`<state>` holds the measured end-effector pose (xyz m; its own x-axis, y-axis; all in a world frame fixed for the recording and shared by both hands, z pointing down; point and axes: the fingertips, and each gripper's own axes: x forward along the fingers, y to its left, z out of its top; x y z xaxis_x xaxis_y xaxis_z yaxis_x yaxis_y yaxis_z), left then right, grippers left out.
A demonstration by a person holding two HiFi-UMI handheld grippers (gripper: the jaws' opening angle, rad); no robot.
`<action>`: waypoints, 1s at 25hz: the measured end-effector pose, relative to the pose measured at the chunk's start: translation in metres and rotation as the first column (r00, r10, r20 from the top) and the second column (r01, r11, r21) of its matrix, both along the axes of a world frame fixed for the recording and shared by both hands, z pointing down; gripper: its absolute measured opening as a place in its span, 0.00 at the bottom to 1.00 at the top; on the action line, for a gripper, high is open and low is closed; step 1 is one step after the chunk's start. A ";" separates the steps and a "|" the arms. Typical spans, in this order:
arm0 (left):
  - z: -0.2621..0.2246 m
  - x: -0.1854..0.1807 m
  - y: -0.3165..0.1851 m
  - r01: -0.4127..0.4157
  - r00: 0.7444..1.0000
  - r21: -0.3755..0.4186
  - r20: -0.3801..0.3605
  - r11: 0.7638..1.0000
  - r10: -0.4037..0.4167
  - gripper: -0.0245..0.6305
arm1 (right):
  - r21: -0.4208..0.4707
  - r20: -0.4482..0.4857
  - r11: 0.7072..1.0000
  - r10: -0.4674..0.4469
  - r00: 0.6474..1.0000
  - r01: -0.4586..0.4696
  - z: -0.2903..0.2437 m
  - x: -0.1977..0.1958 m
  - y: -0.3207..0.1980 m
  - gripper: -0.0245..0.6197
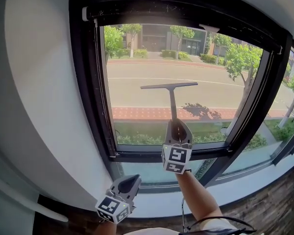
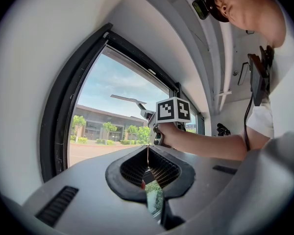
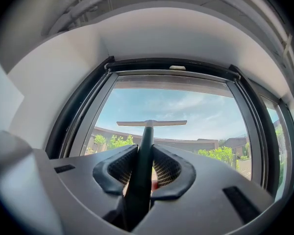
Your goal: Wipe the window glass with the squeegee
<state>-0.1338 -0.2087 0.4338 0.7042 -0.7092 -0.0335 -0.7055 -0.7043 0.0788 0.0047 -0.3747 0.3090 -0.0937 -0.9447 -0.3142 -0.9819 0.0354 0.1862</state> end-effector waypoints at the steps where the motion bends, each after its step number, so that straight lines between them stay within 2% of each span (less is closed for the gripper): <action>1: 0.001 0.001 0.001 -0.001 1.000 -0.001 0.002 1.000 0.001 0.07 | -0.010 0.002 1.000 0.000 1.000 0.000 0.006 0.000 0.001 0.19; 16: 0.004 0.009 0.005 -0.013 1.000 -0.012 0.024 1.000 0.014 0.07 | -0.133 0.022 0.991 0.009 1.000 -0.006 0.073 0.004 0.010 0.19; 25: 0.010 0.004 0.010 0.004 1.000 -0.028 0.021 1.000 -0.004 0.07 | -0.219 0.028 0.976 0.016 0.999 -0.009 0.120 0.003 0.014 0.19</action>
<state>-0.1294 -0.1987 0.4437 0.7016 -0.7126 0.0016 -0.7102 -0.6991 0.0837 0.0080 -0.3605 0.4295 -0.0753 -0.9919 -0.1019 -0.9875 0.0600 0.1459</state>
